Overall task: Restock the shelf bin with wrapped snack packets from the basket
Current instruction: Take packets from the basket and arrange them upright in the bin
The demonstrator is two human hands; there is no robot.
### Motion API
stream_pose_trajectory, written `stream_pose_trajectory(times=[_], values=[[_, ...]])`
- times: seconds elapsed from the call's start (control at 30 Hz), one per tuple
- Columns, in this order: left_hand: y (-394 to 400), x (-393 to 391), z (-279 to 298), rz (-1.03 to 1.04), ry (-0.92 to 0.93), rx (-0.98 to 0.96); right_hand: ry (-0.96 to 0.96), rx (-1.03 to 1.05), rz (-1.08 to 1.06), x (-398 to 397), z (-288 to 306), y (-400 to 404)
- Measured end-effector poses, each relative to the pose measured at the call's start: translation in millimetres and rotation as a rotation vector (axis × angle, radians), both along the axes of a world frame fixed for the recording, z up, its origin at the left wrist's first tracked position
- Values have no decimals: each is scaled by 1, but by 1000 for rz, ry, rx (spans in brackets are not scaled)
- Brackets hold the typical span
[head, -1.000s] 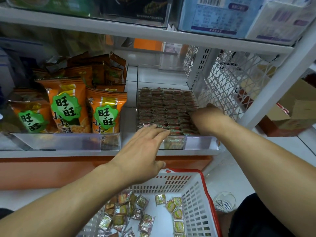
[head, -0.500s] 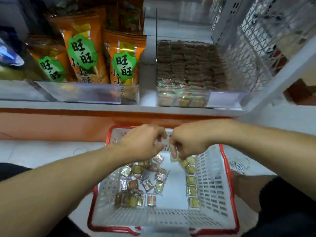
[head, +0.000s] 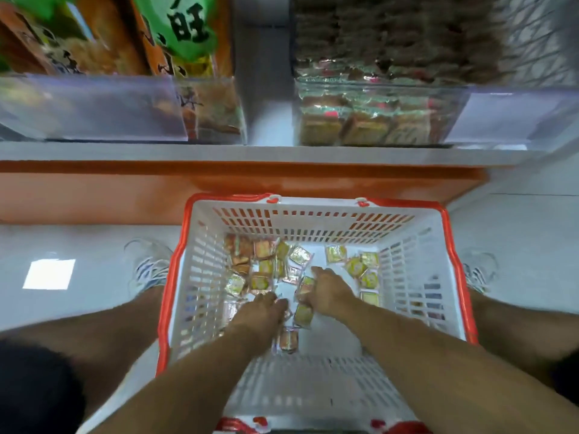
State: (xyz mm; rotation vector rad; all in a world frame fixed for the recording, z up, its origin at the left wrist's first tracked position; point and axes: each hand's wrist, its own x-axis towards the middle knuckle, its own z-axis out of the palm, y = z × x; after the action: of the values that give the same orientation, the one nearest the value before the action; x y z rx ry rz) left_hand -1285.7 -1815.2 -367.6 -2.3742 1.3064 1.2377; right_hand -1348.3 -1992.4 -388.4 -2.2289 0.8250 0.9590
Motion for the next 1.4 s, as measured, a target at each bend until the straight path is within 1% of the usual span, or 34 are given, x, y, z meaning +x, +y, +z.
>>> stream_pose_trajectory(times=[0.07, 0.13, 0.2, 0.27, 0.33, 0.43, 0.53, 0.63, 0.7, 0.8, 0.9, 0.93, 1.0, 1.03, 1.13, 1.2, 1.23, 1.27, 1.33, 1.4], values=[[-5, -2, -12, -34, -27, 24, -23, -73, -56, -3, -19, 11], [-8, -1, -22, -130, -58, 61, -67, -139, -79, -7, -31, 19], [-8, 2, -30, -215, -75, 65, -102, -158, -81, -9, -37, 21], [-10, 2, -37, -259, -62, 56, -121, -142, -101, -8, -39, 18], [-14, 2, -41, -257, -42, 53, -129, -89, -141, -8, -39, 13], [-19, 4, -42, -297, -76, 81, -149, 10, -151, -12, -35, 7], [-20, 5, -37, -212, -74, 140, -155, 71, -140, -18, -30, 1], [-15, 9, -29, -70, -43, 82, -125, 122, -86, -16, -16, -7], [-15, 15, -19, 81, 31, 29, -86, 141, 28, -8, 4, -16], [-27, 30, 8, 321, 156, -56, 10, 190, 317, 16, 56, -32], [-48, 49, 54, 563, 439, -171, 26, 80, 605, 35, 136, -46], [-55, 55, 73, 604, 496, -212, 20, 33, 692, 39, 166, -49], [-70, 65, 115, 618, 511, -312, 9, -47, 834, 40, 229, -56], [-76, 68, 137, 626, 514, -377, -2, -66, 865, 40, 261, -60], [-88, 71, 200, 729, 633, -549, -132, -80, 801, 33, 351, -75], [-92, 67, 241, 770, 777, -605, -308, -102, 700, 28, 393, -88], [-93, 65, 261, 785, 848, -631, -412, -83, 617, 25, 406, -94], [-93, 62, 280, 804, 904, -662, -514, -11, 511, 22, 415, -99], [-93, 57, 311, 869, 974, -733, -714, 211, 303, 20, 422, -105], [-91, 55, 332, 996, 1037, -774, -924, 304, 182, 22, 418, -106]])
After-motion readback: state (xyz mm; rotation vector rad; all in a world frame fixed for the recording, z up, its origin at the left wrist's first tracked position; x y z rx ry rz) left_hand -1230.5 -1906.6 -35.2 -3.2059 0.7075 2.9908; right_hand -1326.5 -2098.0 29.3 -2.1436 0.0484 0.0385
